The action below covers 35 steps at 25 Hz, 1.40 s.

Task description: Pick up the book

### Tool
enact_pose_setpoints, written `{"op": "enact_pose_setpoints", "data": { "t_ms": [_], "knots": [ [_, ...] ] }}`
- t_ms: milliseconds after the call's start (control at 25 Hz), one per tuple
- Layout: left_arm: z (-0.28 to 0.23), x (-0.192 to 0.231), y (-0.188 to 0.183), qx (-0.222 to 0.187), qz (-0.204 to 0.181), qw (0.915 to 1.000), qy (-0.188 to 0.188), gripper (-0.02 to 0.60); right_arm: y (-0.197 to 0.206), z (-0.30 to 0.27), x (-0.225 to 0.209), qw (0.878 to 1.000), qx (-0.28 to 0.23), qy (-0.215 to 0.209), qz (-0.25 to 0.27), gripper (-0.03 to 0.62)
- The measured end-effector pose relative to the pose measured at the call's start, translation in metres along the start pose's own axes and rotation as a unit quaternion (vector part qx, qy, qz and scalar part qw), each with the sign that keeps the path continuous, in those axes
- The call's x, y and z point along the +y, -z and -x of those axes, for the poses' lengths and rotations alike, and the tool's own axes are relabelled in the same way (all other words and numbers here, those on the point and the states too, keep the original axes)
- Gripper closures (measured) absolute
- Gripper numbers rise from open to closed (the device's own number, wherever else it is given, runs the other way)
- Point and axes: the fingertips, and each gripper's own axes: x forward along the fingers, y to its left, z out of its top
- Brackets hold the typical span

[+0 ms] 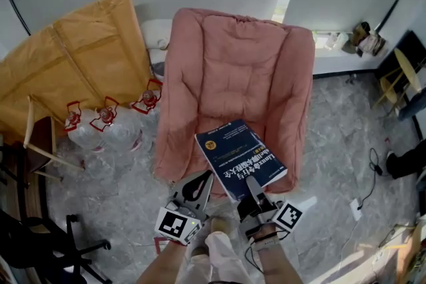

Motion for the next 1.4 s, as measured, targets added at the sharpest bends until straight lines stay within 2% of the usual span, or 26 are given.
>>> {"op": "enact_pose_setpoints", "data": {
  "t_ms": [840, 1400],
  "knots": [
    [-0.003, -0.001, -0.066, -0.015, -0.018, 0.9997, -0.010, 0.574, -0.016, 0.005, 0.077, 0.999, 0.010, -0.043, 0.010, 0.416],
    [-0.004, -0.015, -0.097, -0.032, -0.019, 0.9993, -0.009, 0.574, -0.023, 0.014, 0.108, 0.998, -0.006, -0.066, 0.011, 0.416]
  ]
}}
